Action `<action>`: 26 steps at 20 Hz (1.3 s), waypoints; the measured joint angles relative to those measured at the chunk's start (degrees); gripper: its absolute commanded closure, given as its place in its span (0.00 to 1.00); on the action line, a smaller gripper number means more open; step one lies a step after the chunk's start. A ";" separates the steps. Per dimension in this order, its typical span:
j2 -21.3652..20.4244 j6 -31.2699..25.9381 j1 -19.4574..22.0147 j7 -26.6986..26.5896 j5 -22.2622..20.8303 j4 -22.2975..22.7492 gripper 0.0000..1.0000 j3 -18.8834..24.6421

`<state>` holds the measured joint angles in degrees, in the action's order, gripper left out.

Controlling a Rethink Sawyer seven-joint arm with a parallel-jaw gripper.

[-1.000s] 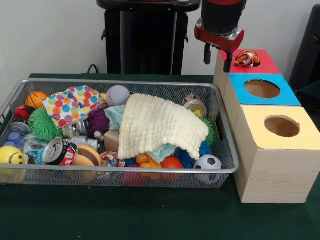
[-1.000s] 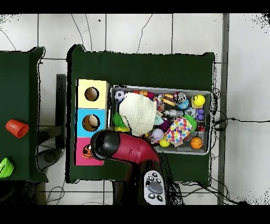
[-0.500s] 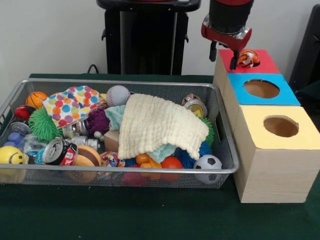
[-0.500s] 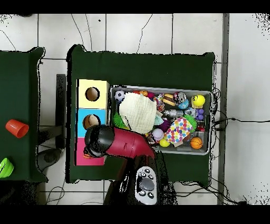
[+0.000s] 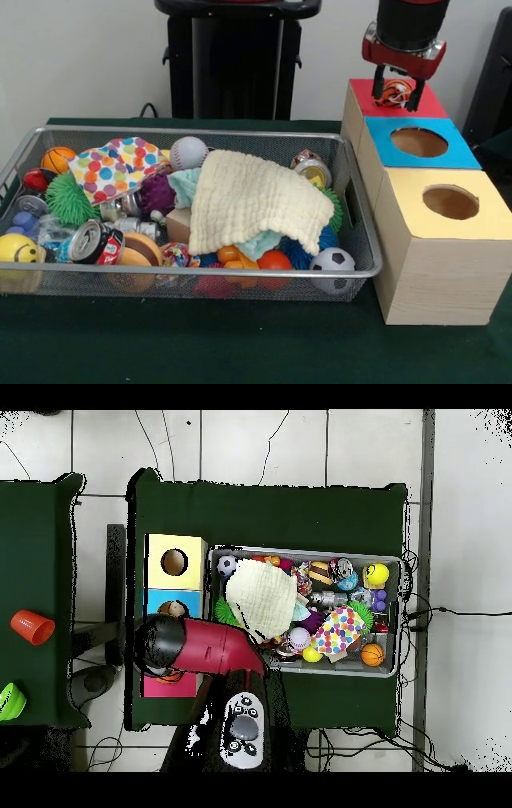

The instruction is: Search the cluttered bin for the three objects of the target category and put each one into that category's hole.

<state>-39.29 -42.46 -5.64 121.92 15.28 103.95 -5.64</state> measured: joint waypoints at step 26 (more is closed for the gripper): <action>-0.41 0.00 1.31 0.00 1.45 1.20 0.00 0.35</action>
<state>-39.70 -42.46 -4.33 121.92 16.73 105.15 -5.29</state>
